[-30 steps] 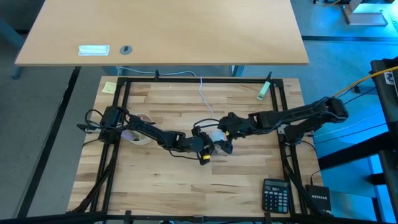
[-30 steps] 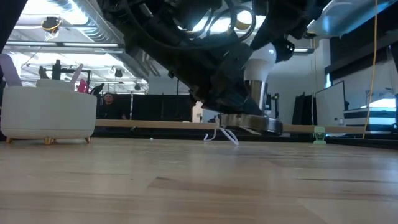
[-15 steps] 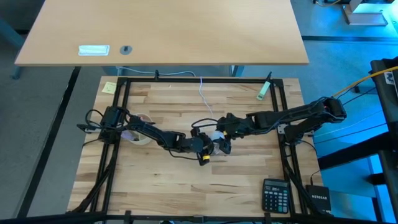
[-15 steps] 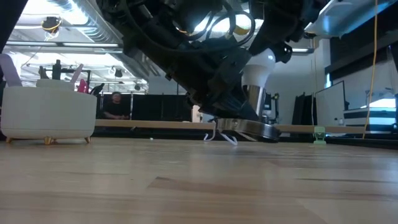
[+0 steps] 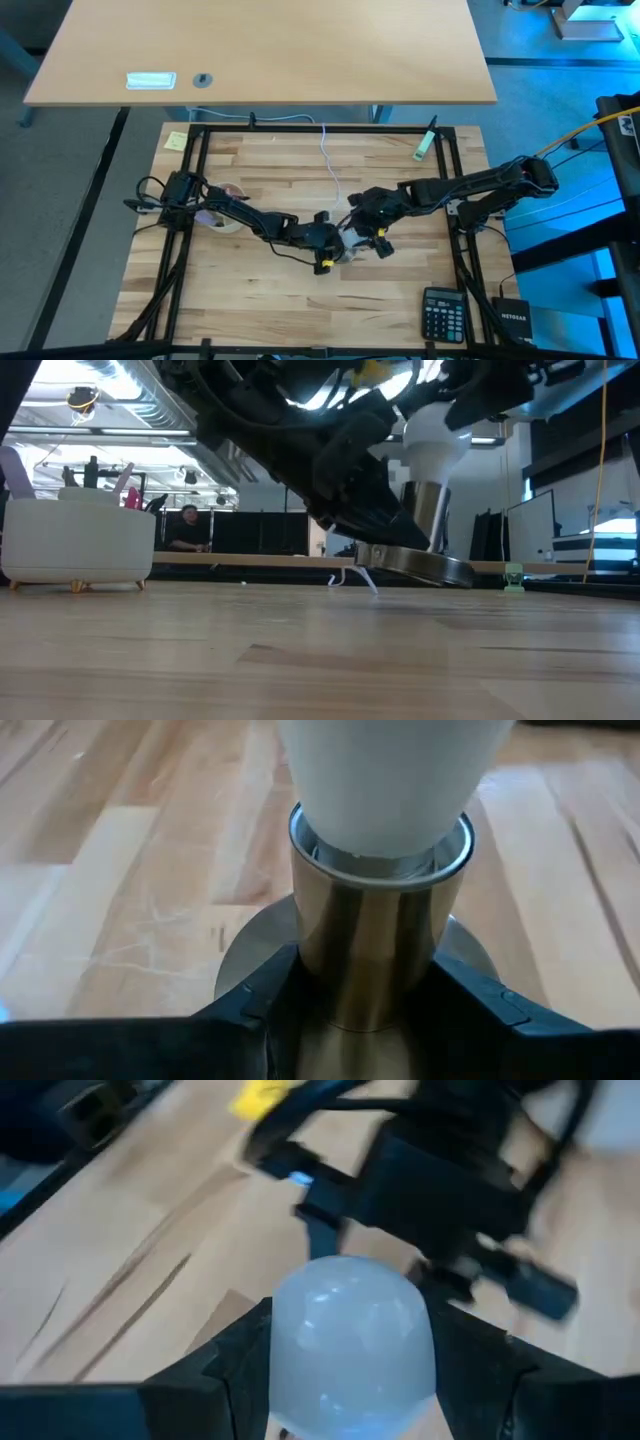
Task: Screw lightbulb
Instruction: Remove the lightbulb from the lamp
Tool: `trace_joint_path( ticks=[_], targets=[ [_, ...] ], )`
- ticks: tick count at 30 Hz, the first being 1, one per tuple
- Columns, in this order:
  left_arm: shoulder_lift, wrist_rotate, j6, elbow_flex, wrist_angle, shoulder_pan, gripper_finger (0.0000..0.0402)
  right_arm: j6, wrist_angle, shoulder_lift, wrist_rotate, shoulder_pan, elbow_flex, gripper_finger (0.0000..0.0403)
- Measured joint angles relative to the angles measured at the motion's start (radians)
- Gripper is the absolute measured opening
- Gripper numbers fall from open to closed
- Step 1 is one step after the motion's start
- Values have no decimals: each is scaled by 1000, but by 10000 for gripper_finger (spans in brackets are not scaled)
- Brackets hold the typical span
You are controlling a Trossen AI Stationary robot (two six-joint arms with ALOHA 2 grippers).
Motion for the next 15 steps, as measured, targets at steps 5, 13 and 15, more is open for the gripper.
trace_joint_path(
  ticks=[5,13,15],
  targets=[
    [-1,53,56,0,31,-8,155,-327,24,0,-141,0,-2,219],
    [-5,106,85,0,14,-8,155,-507,63,2,-220,0,-5,218],
    [-6,107,88,0,15,-8,155,-511,66,3,-224,0,-5,218]
  ],
)
